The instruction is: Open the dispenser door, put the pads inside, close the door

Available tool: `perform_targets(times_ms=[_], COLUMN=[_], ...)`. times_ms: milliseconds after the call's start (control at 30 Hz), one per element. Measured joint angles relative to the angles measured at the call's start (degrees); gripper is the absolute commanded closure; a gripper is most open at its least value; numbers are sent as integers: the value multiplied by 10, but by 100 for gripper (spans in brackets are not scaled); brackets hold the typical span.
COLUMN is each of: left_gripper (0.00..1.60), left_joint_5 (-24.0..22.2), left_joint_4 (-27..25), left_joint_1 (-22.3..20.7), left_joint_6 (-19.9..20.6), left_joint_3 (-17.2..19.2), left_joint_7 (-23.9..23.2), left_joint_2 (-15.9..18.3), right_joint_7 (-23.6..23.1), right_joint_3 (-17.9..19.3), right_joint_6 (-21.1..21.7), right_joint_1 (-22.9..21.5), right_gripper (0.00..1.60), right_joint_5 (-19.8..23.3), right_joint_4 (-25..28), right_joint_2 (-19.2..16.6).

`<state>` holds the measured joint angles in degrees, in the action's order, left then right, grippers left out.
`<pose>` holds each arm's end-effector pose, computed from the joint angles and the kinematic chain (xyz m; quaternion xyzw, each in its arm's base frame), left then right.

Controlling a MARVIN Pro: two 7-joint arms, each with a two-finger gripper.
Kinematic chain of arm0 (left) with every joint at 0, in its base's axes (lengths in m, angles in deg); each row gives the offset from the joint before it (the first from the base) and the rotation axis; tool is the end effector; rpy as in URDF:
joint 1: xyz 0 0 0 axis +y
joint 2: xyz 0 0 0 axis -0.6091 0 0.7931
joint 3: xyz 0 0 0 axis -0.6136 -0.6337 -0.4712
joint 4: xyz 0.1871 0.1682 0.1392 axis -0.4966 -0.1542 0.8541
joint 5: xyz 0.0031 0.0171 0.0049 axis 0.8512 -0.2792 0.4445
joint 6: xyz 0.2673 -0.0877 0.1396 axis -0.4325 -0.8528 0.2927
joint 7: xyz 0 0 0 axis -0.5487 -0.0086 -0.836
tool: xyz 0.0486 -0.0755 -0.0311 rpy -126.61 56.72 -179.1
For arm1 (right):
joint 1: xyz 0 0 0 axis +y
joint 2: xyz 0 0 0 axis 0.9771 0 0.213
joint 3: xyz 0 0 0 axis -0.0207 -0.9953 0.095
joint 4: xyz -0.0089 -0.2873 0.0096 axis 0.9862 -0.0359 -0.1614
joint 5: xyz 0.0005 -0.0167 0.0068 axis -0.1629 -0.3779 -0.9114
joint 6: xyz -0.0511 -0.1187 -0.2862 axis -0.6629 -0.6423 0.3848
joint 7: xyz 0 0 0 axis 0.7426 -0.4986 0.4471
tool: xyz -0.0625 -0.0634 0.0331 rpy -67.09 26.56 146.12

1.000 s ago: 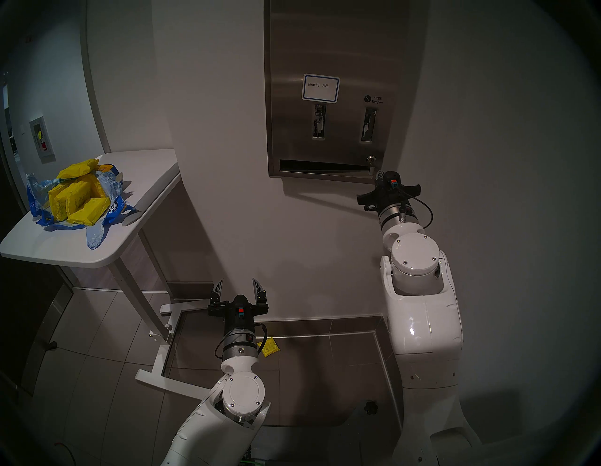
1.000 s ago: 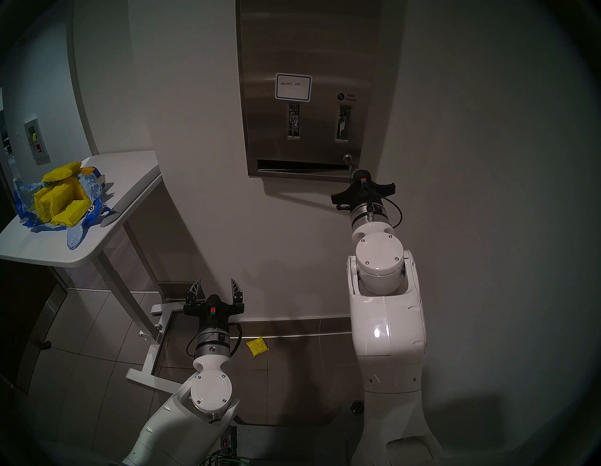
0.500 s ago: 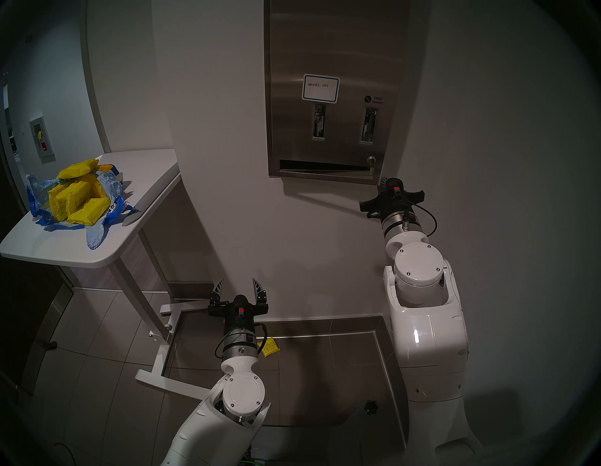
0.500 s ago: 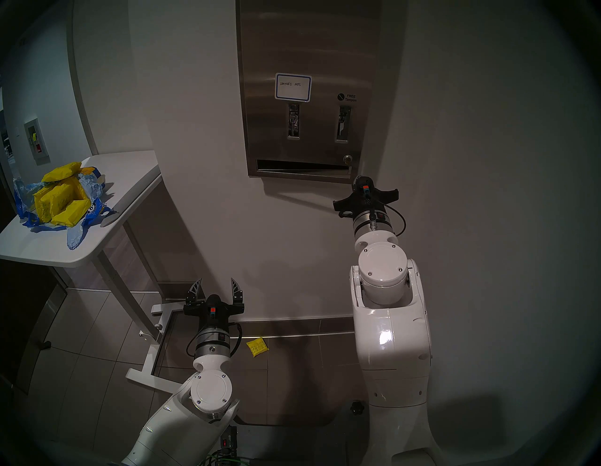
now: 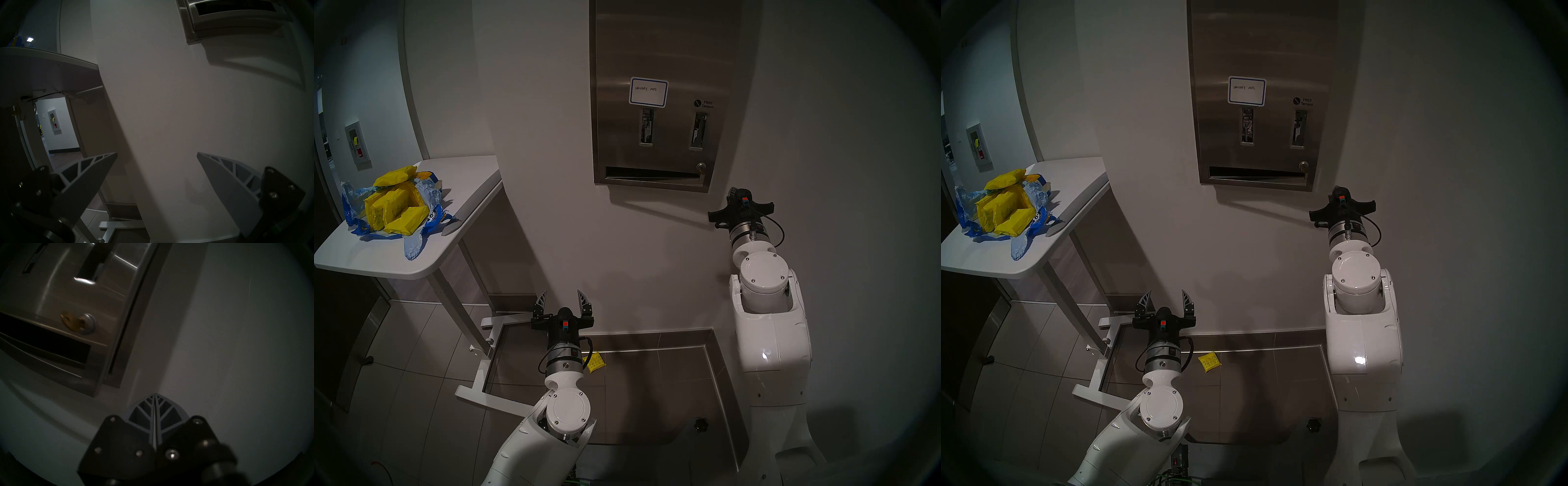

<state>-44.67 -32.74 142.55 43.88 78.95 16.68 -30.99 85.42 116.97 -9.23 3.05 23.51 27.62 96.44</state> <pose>0.3046 -0.0620 -0.3906 -0.6954 -0.0017 -0.7046 0.1414 0.4571 -0.0391 -0.1766 0.6453 0.0711 0.7384 0.1825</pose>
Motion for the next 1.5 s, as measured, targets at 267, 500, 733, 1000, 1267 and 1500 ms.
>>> perform_targets(times_ms=[267, 500, 733, 1000, 1267, 1500], left_gripper=[0, 0, 0, 0, 0, 0], left_joint_5=[0, 0, 0, 0, 0, 0], left_joint_4=[0, 1, 1, 1, 1, 1], left_joint_1=[-1, -1, -1, -2, -2, -2], left_joint_6=[0, 0, 0, 0, 0, 0], left_joint_3=[-1, -1, -1, -2, -2, -2], left_joint_7=[1, 2, 2, 3, 4, 4], left_joint_2=[0, 0, 0, 1, 1, 1], right_joint_7=[-8, -20, -32, -42, -48, -53], right_joint_3=[3, -7, -19, -30, -38, -43], right_joint_6=[-11, -21, -32, -46, -59, -72], right_joint_1=[-32, -61, -85, -116, -145, -168], right_gripper=[160, 160, 160, 160, 160, 160], right_joint_5=[7, 13, 17, 20, 21, 15], right_joint_4=[-37, -65, -93, -140, -173, -201], right_joint_2=[-19, -34, -45, -54, -61, -71])
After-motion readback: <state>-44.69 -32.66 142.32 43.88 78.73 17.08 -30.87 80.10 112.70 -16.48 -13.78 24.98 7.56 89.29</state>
